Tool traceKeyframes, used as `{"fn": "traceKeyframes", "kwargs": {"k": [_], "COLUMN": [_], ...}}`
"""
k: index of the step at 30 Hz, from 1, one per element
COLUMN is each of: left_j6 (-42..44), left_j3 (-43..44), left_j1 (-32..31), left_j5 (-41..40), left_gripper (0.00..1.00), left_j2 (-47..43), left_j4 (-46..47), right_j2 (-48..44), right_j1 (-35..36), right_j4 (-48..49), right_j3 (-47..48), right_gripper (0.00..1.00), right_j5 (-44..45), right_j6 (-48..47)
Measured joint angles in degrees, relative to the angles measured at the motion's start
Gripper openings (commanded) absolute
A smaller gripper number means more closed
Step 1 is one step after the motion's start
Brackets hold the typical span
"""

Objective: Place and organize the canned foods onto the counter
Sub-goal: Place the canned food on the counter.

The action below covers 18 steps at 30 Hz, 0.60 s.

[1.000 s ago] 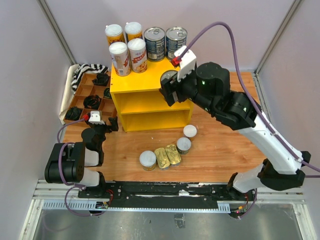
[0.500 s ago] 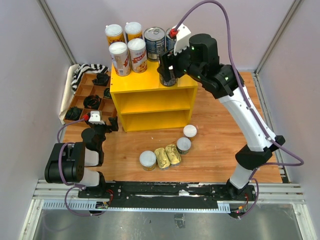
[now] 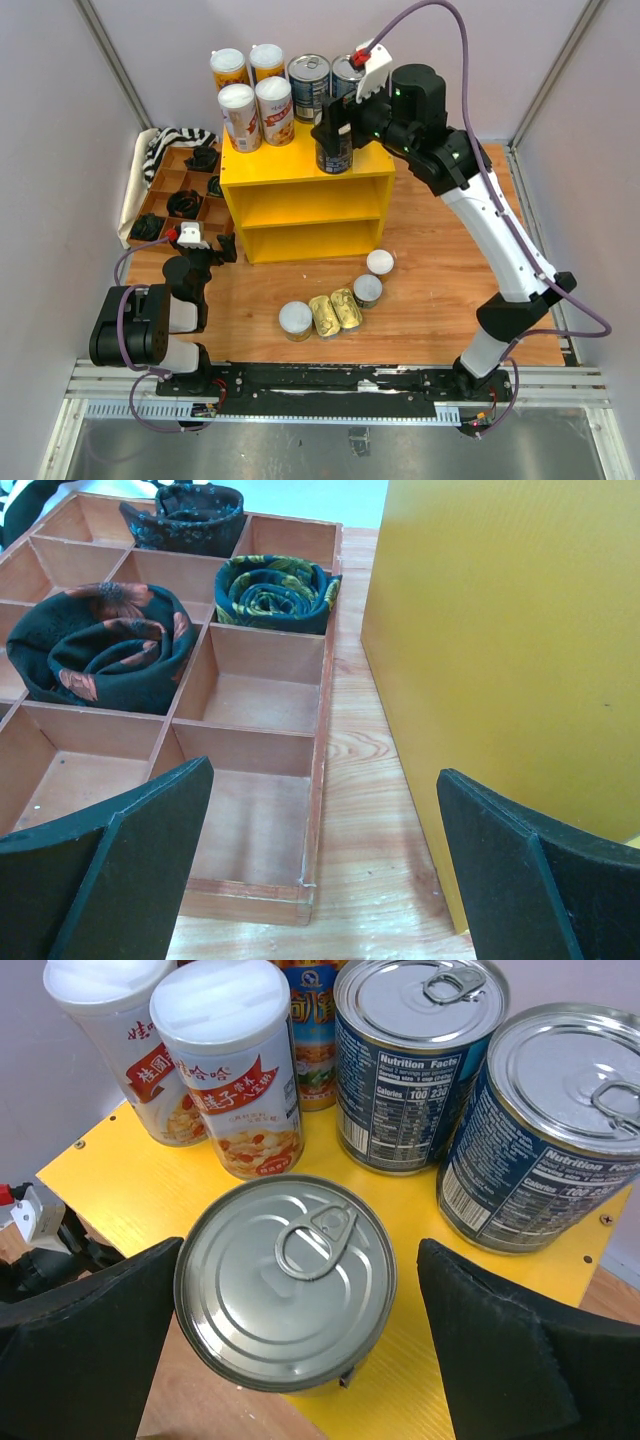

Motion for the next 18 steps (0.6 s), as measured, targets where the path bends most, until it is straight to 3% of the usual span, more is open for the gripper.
{"fn": "traceKeyframes", "kwargs": {"k": [9,12,18], "left_j6": [0.0,0.0,0.0], "left_j3": [0.0,0.0,0.0], "left_j1": [0.0,0.0,0.0], "left_j5": [0.0,0.0,0.0], "left_gripper": [1.0,1.0,1.0], "left_j2": [0.02,0.0,0.0], "left_j4": [-0.02,-0.02,-0.02], "right_j2": [-10.03,-11.87,-12.13], "right_j1": [-1.77,-1.84,-1.84], "right_j4": [7.34,9.79,12.83], "right_j3": [-16.98,-20.92,-23.58], "right_gripper": [1.0,0.89,0.5], "right_j5": [-0.76,-0.66,-1.44], "right_j6": [0.46,0.52,0.63]}}
